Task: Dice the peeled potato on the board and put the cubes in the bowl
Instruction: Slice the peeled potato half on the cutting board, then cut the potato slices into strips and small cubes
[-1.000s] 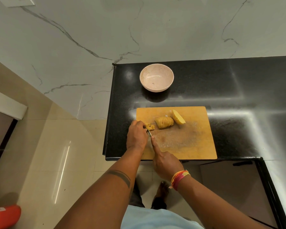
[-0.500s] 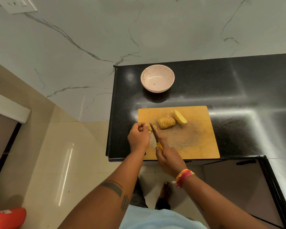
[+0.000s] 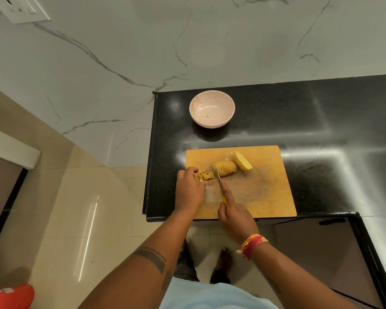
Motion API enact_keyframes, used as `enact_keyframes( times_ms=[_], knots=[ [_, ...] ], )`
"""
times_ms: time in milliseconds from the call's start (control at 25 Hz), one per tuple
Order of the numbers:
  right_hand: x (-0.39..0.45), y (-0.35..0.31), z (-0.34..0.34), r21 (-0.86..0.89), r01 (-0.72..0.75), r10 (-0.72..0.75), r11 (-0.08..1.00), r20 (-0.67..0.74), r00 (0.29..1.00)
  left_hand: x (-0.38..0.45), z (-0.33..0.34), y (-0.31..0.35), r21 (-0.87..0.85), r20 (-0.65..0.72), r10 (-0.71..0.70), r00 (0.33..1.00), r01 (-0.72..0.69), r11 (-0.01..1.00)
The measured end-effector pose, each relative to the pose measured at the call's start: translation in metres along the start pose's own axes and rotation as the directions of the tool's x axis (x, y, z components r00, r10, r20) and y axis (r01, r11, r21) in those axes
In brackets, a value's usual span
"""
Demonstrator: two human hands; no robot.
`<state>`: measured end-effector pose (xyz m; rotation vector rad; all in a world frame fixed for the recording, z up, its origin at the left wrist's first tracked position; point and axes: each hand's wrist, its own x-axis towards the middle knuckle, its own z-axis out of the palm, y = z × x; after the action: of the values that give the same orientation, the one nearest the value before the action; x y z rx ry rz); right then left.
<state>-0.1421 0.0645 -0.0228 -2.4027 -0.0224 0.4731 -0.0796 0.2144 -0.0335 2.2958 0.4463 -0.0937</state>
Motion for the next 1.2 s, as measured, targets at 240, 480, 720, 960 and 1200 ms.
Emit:
enact_keyframes(
  times_ms=[240, 480, 720, 960, 1200],
  knots=[
    [0.003, -0.001, 0.014, -0.09, -0.045, 0.051, 0.995, 0.056, 0.997, 0.009, 0.01, -0.002, 0.145, 0.061, 0.007, 0.998, -0.016, 0.989],
    [0.038, -0.03, 0.014, -0.054, -0.066, 0.07, 0.996, 0.08, 0.994, 0.035, 0.01, 0.019, 0.148, 0.054, 0.015, 0.998, -0.023, 0.989],
    [0.077, -0.046, 0.013, -0.016, -0.063, 0.064, 0.998, 0.083, 0.994, 0.066, 0.007, 0.029, 0.197, 0.045, 0.002, 0.999, -0.011, 0.98],
    [0.057, -0.034, 0.001, -0.06, -0.022, 0.024, 0.998, 0.041, 0.999, 0.07, 0.001, 0.031, 0.197, 0.077, 0.007, 0.997, -0.022, 0.98],
    [0.033, -0.013, -0.013, -0.048, -0.025, 0.022, 0.999, -0.067, 0.998, 0.04, 0.012, 0.03, 0.08, 0.138, 0.215, 0.967, -0.228, 0.97]
  ],
)
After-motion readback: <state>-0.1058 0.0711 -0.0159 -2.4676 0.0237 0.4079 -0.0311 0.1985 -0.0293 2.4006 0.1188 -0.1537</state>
